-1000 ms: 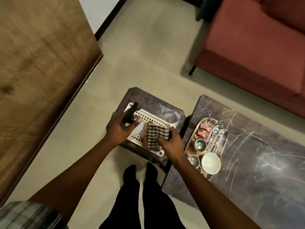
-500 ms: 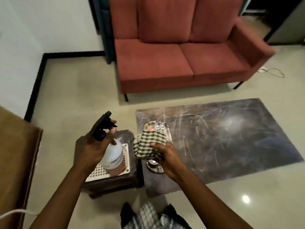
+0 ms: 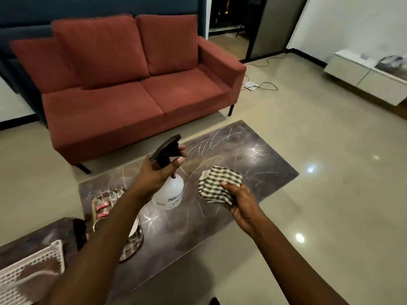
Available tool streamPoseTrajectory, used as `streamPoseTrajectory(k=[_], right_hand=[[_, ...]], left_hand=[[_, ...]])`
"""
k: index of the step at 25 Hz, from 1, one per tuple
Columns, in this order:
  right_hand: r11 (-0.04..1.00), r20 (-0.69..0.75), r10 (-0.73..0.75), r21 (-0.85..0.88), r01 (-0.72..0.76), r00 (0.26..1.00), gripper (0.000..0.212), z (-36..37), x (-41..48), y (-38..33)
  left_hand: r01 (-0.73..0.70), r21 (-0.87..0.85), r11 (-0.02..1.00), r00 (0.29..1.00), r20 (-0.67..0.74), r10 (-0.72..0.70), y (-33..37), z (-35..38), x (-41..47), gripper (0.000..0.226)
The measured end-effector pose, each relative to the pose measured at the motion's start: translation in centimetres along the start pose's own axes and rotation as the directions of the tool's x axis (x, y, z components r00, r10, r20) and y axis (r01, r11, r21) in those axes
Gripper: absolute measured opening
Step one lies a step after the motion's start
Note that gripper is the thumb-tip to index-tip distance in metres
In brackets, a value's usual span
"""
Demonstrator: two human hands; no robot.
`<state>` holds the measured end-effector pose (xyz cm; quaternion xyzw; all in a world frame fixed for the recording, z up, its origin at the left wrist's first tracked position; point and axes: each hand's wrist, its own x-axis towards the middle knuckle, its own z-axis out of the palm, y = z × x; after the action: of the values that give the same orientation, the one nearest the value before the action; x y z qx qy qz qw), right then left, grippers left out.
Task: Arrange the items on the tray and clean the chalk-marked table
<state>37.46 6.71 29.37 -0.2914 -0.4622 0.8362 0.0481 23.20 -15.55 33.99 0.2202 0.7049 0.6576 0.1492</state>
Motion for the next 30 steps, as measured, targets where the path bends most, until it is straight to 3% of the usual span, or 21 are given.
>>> streamPoseTrajectory(k=[6, 13, 18, 21, 27, 30], right_hand=[[0.994, -0.110, -0.034, -0.108, 0.022, 0.993, 0.034, -11.5, 7.2, -7.0], [0.967, -0.165, -0.027, -0.255, -0.016, 0.986, 0.037, -20.1, 21.2, -12.6], [0.846, -0.199, 0.022, -0.519, -0.125, 0.980, 0.045, -25.4, 33.1, -14.7], [0.807, -0.216, 0.010, -0.574, -0.135, 0.976, 0.044, -27.4, 38.8, -15.8], [0.648, -0.015, -0.018, -0.761, 0.000, 1.000, 0.033, -30.4, 52.9, -16.7], [0.565, 0.065, -0.086, -0.819, 0.103, 0.994, 0.031, -32.5, 58.3, -15.1]], left_hand=[[0.180, -0.012, 0.984, 0.982, -0.049, -0.180, -3.0, 13.9, 9.7, 0.022], [0.272, -0.020, 0.962, 0.951, -0.149, -0.272, -11.0, 22.9, 21.2, 0.020], [0.468, -0.012, 0.884, 0.841, -0.302, -0.449, -17.7, 27.9, 27.4, 0.020], [0.539, -0.054, 0.841, 0.780, -0.344, -0.522, -19.5, 30.8, 31.3, 0.026], [0.581, -0.044, 0.813, 0.796, -0.179, -0.578, -25.4, 33.6, 41.4, 0.033], [0.521, 0.002, 0.854, 0.830, -0.235, -0.506, -29.0, 34.0, 44.1, 0.034]])
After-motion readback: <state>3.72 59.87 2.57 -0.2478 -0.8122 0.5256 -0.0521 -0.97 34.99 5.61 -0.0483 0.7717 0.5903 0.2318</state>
